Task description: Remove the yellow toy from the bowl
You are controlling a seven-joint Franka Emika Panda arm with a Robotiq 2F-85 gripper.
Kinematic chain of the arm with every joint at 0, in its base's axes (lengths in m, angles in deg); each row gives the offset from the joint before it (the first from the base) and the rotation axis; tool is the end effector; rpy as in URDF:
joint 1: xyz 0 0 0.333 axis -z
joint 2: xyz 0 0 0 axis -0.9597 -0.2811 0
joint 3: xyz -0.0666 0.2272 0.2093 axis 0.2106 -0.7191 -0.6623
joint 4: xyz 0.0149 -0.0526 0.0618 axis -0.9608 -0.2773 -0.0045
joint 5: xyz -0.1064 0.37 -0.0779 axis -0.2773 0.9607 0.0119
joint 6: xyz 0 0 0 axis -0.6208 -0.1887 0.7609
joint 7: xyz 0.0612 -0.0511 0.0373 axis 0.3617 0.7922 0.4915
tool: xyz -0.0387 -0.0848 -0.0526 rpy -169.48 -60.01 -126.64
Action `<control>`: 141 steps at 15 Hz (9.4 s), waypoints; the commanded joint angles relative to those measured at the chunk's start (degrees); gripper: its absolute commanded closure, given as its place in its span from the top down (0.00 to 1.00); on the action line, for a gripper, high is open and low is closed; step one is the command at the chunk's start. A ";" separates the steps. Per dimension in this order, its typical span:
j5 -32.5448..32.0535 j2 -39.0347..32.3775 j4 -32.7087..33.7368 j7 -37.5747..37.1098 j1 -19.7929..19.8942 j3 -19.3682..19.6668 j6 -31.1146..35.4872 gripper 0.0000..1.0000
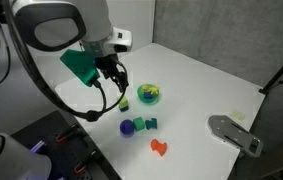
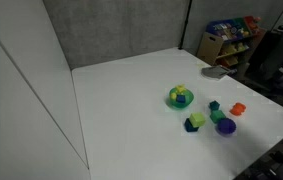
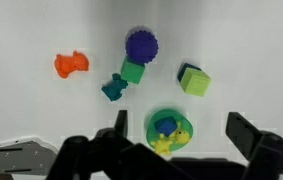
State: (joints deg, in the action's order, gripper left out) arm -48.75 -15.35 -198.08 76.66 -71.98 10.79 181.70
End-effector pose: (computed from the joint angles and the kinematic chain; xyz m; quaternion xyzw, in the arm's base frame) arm 0.3572 -0.0768 0.4008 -0.9950 0.0212 -0.0867 0.0450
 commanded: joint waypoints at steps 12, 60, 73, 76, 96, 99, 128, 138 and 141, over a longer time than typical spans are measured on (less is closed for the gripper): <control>2.95 -6.65 5.23 -0.72 -0.33 -1.57 -2.09 1.00; -4.85 -71.51 62.18 -16.00 -3.92 -8.64 -2.64 1.00; -5.03 -89.83 82.82 -11.90 -4.29 -9.40 -3.37 1.00; -5.27 -91.92 85.69 -11.65 -4.69 -9.23 -3.30 1.00; -5.02 -93.77 89.57 -11.39 -4.70 -8.83 -5.20 0.01; -4.85 -93.54 89.38 -11.31 -4.54 -8.96 -5.13 0.04; -4.07 -79.48 71.72 -7.82 3.71 -8.15 -4.54 0.05; -4.59 -74.46 64.79 -8.23 3.47 -7.05 -9.98 0.66; -4.23 -73.75 64.59 -7.90 3.62 -7.42 -10.44 0.89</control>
State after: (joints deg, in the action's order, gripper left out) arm -53.07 -91.77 -131.42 67.58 -68.49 3.64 172.43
